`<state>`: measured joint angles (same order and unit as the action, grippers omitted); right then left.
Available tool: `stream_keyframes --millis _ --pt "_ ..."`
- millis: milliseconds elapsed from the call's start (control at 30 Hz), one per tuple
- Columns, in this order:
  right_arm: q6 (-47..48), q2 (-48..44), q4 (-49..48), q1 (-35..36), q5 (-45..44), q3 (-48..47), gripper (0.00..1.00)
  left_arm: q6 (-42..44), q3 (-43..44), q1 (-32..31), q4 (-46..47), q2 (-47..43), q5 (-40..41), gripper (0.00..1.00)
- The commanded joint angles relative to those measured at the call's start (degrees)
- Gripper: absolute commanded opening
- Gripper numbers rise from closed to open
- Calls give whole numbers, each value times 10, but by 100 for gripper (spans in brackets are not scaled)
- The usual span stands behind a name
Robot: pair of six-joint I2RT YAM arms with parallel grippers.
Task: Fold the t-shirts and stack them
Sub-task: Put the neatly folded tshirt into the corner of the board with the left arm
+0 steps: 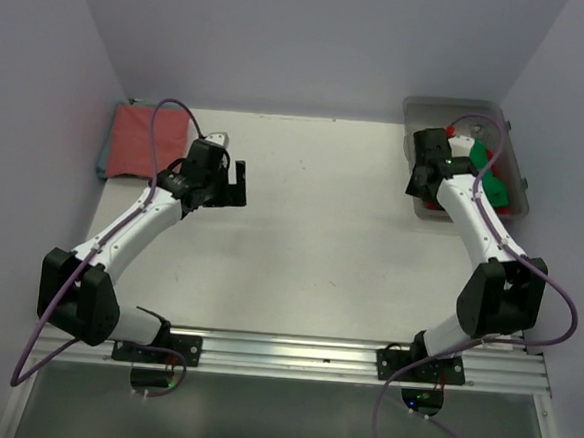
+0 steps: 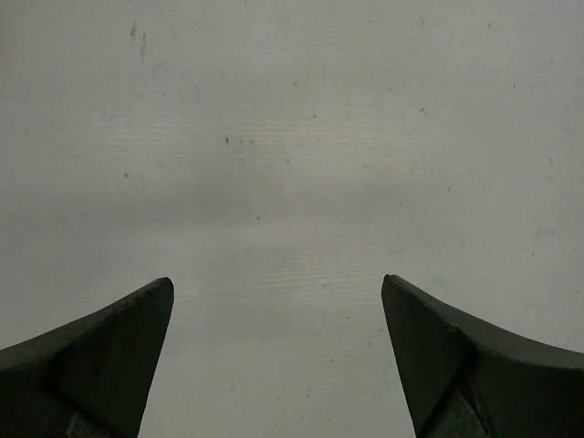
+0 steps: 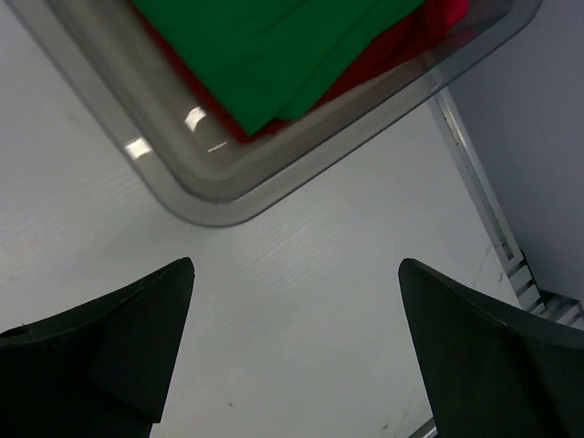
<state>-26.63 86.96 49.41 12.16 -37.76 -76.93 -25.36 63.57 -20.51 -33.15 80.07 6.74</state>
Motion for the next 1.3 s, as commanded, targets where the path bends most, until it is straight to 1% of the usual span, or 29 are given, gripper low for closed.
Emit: stream_keyframes --millis 0,67,100,267,300,333,433,467,500,533,567,633,767,800,867,900,967,1000,1033,1067,1100,1167,1233,1267 --pt "-26 45 22 -78 -17 -65 99 22 -11 -8 11 -45 23 100" --pt "-19 71 13 -99 10 -101 99 22 -22 -8 16 -63 21 100" --pt "-18 99 17 -110 21 -116 99 29 -24 -8 16 -68 14 100" --pt "14 170 3 -119 51 -196 99 36 -35 -8 19 -88 7 100" --pt "29 176 -18 -119 58 -199 99 39 -40 -8 24 -91 -9 100" --pt "37 191 -27 -120 86 -204 99 39 -43 -8 29 -100 -15 100" --pt "59 219 -68 -119 125 -215 99 38 -51 -8 34 -113 -17 100" --pt "67 230 -74 -119 131 -234 99 38 -54 -8 34 -114 -17 100" --pt "75 245 -70 -136 128 -250 99 41 -56 -8 35 -120 -18 100" --pt "76 259 -61 -136 120 -269 99 42 -57 -8 35 -123 -18 100" --pt "77 288 -49 -137 111 -311 99 44 -61 -8 35 -126 -16 100" --pt "77 305 -23 -144 109 -338 99 44 -65 -8 35 -133 -14 100" --pt "63 267 -62 -145 158 -285 99 43 -82 -7 45 -144 -12 100" --pt "63 247 -67 -145 164 -264 99 44 -82 -7 46 -146 -11 100" --pt "63 238 -67 -145 182 -248 99 44 -81 -7 48 -149 -13 100" --pt "57 212 -59 -142 202 -240 99 44 -81 -7 48 -152 -16 100" --pt "54 170 -61 -135 244 -195 99 43 -83 -7 56 -156 -22 100" --pt "59 114 -89 -111 282 -169 99 43 -85 -7 60 -161 -25 100" --pt "63 77 -106 -95 294 -140 99 41 -86 -7 62 -162 -25 100" --pt "65 49 -125 -77 297 -86 99 39 -86 -7 67 -164 -24 100" --pt "67 0 -141 -39 301 -65 99 39 -86 -7 68 -164 -26 100" --pt "62 -28 -136 6 322 -26 99 39 -84 -6 68 -166 -30 100" --pt "58 -51 -131 37 329 9 99 38 -85 -6 70 -169 -33 100" --pt "58 -54 -121 64 326 17 99 39 -86 -7 73 -171 -38 100"
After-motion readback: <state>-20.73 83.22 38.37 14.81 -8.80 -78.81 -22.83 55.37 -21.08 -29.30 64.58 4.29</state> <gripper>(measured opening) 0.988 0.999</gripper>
